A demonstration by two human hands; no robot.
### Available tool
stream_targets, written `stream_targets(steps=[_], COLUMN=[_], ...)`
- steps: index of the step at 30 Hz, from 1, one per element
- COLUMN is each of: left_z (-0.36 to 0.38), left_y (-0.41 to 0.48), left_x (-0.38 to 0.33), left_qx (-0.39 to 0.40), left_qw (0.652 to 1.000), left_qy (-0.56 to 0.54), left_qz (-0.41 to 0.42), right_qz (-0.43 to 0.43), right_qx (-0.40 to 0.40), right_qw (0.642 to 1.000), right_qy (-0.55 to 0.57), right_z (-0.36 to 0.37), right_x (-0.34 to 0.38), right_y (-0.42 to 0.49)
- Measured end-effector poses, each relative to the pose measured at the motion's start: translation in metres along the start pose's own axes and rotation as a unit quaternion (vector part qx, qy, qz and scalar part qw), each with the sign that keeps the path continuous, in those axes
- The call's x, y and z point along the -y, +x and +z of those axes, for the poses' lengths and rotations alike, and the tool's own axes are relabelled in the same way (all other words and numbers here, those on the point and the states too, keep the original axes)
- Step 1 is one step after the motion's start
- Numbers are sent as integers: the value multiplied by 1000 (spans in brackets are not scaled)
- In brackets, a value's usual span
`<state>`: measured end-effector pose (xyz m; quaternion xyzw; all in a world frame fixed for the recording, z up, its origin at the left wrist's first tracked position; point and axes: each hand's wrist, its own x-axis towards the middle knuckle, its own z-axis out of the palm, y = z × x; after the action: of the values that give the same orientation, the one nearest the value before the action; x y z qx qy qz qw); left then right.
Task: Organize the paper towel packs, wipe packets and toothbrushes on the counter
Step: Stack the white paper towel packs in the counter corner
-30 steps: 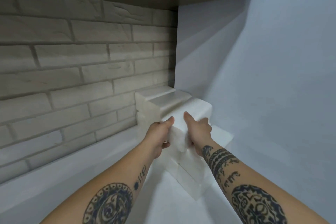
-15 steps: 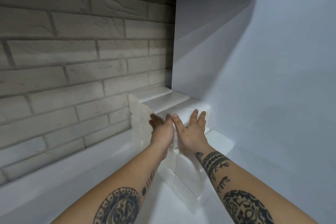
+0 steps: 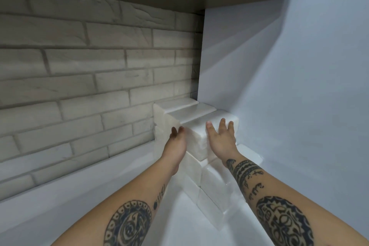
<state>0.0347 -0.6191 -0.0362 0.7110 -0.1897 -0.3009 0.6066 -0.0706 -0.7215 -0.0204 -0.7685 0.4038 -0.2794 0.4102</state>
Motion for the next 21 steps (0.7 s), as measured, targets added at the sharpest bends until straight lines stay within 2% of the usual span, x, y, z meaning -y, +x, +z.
stream_targets(steps=[4,10,14,21], left_z=[-23,-93,-174,-339], left_y=[-25,-73,-116,-216], left_x=[-3,14,49,133], left_qx=[-27,-73,-107,-187], left_qw=[999,992,982,960], left_qy=[17,59,131,209], left_qz=[23,89,87,5], right_qz=[-61,-160,-191,-182], right_qx=[-50,-44,28,207], right_qw=[997,986,981,960], right_qy=[-22,-6,8,44], right_z=[4,50,111,239], right_x=[19,48,58,72], right_y=[-25,-77,-132,-264])
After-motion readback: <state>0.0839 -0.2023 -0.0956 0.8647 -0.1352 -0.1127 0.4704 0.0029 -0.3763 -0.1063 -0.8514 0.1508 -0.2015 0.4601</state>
